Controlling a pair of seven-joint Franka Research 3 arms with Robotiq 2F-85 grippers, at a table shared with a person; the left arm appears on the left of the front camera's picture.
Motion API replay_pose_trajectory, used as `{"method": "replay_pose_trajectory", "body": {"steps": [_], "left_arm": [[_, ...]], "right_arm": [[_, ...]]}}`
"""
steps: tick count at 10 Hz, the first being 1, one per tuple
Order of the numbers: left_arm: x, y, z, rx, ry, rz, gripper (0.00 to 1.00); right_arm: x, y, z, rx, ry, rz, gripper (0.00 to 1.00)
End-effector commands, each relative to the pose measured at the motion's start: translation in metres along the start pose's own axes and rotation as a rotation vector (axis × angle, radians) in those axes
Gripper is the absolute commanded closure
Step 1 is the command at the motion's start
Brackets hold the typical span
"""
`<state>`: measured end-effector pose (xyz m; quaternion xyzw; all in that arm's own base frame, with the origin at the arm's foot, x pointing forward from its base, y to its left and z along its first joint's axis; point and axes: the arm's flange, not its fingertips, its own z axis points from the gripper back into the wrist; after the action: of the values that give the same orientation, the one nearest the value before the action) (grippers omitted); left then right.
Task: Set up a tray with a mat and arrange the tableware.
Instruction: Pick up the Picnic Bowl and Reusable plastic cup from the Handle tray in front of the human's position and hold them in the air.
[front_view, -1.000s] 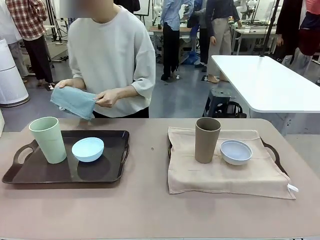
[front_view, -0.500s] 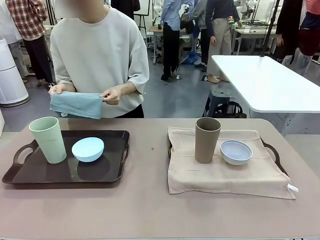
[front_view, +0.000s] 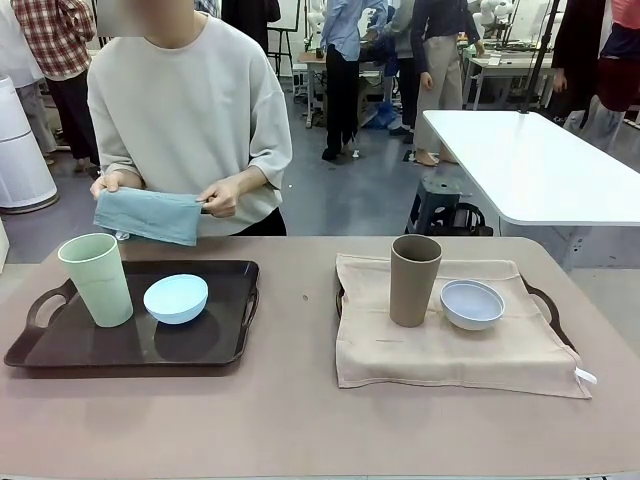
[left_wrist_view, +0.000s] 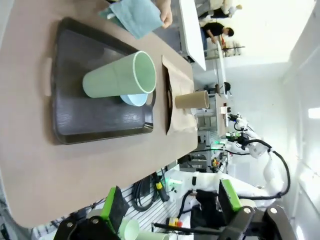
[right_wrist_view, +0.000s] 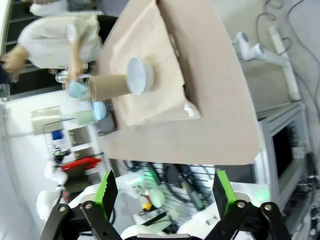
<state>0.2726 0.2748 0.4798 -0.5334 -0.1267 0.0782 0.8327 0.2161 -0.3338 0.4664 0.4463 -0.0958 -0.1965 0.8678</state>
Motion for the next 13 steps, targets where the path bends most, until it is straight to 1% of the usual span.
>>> {"method": "replay_pose_trajectory", "body": {"steps": [1, 2, 3, 4, 5, 6, 7, 8, 13], "left_arm": [[0.008, 0.012, 0.012, -0.012, 0.024, -0.03, 0.0], [0.011, 0.016, 0.019, -0.021, 0.039, -0.055, 0.0], [0.008, 0.02, 0.022, -0.046, 0.058, -0.102, 0.0], [0.007, 0.02, 0.028, -0.081, 0.084, -0.171, 0.0], [0.0, 0.021, 0.029, -0.086, 0.085, -0.195, 0.0], [0.0, 0.018, 0.027, -0.085, 0.096, -0.213, 0.0], [-0.002, 0.017, 0.021, -0.068, 0.09, -0.212, 0.0], [-0.001, 0.016, 0.02, -0.078, 0.079, -0.181, 0.0], [-0.001, 0.016, 0.02, -0.078, 0.079, -0.181, 0.0]], "right_arm": [[0.007, -0.013, 0.014, 0.119, 0.004, -0.008, 0.0], [0.006, -0.016, 0.018, 0.165, 0.002, -0.011, 0.0], [0.006, -0.02, 0.025, 0.186, -0.009, -0.02, 0.0], [0.006, -0.019, 0.028, 0.2, -0.015, -0.014, 0.0], [0.004, -0.02, 0.029, 0.195, -0.013, -0.013, 0.0], [0.005, -0.017, 0.026, 0.18, -0.007, -0.007, 0.0], [0.007, -0.017, 0.022, 0.129, -0.003, -0.011, 0.0], [0.0, -0.017, 0.024, 0.181, -0.013, -0.031, 0.0], [0.0, -0.017, 0.024, 0.181, -0.013, -0.031, 0.0]]}}
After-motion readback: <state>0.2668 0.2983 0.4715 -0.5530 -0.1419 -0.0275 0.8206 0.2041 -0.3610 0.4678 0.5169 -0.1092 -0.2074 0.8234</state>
